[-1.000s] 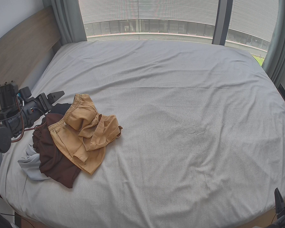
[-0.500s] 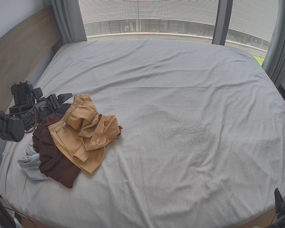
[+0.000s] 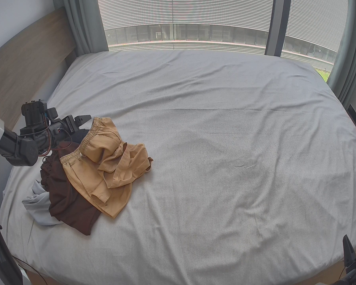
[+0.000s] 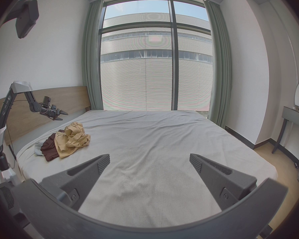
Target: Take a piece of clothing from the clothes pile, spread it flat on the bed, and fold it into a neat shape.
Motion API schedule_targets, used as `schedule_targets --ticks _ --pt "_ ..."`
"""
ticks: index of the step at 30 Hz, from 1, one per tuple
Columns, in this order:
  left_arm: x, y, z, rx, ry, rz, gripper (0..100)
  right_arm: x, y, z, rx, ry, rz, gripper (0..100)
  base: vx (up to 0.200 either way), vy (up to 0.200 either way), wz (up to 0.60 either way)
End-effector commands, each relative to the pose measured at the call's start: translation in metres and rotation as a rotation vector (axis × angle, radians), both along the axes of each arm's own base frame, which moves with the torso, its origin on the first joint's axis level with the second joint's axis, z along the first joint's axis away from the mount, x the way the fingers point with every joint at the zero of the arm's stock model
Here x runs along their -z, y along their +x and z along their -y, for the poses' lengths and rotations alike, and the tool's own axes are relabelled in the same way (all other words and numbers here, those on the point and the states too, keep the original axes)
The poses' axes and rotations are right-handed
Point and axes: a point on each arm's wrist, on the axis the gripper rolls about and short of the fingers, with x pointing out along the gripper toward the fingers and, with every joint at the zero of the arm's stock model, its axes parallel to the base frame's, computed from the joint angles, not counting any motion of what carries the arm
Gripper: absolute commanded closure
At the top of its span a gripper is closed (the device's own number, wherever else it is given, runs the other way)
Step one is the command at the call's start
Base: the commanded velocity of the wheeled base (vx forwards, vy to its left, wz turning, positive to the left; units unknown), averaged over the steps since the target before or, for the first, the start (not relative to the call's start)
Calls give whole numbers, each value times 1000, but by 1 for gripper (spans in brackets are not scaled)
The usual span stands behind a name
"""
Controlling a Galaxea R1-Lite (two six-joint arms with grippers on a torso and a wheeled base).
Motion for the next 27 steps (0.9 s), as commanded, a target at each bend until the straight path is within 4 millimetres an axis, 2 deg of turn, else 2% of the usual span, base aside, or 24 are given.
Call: schedule_targets --ticks 1,11,19,27 --pt "16 17 -2 5 -3 -18 0 5 1 0 0 0 -12 0 0 0 0" --pt "13 39 -3 59 -22 -30 0 5 1 0 0 -1 -12 0 0 0 0" --pt "27 59 0 73 -23 -36 0 5 1 0 0 0 -12 0 0 0 0" --pt "32 63 7 128 -37 -48 0 5 1 0 0 -1 -12 0 0 0 0"
